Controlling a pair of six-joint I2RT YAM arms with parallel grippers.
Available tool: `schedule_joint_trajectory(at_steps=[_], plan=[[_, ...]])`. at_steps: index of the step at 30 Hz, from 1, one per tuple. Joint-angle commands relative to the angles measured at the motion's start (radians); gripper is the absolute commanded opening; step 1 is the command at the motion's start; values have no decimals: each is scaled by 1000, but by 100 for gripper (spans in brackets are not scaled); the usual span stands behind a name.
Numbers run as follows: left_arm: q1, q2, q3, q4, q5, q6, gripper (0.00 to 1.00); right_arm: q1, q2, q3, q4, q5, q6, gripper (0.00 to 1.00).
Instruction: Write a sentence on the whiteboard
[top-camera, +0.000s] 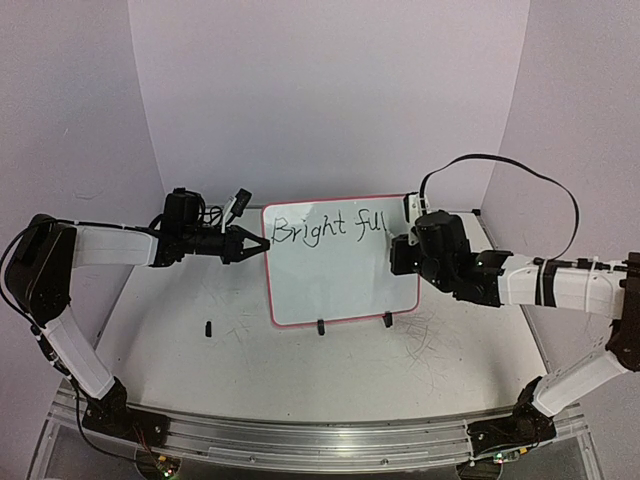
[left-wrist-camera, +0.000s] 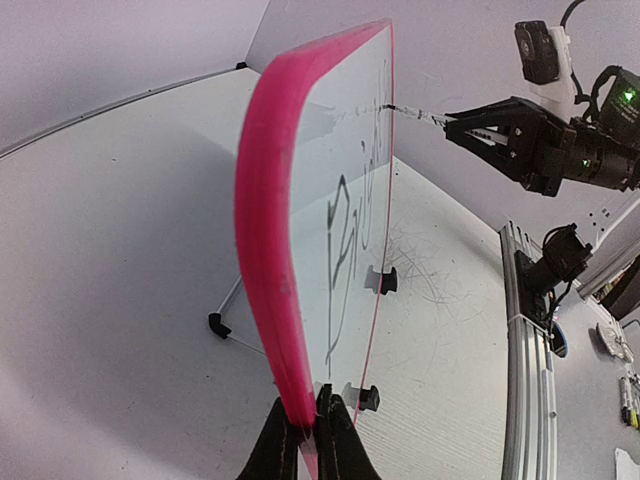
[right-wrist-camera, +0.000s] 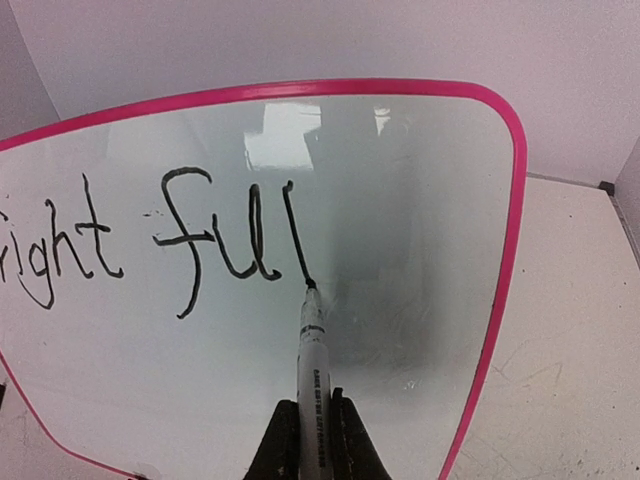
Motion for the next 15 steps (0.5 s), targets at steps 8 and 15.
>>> schedule_joint_trajectory(at_steps=[8, 15], plan=[[5, -46, 21, 58, -32, 76, 0, -1, -97, -13, 68, -65, -51, 0], [5, -44, 22, 57, -29, 75, 0, -2, -50, 20, 89, -73, -70, 0]])
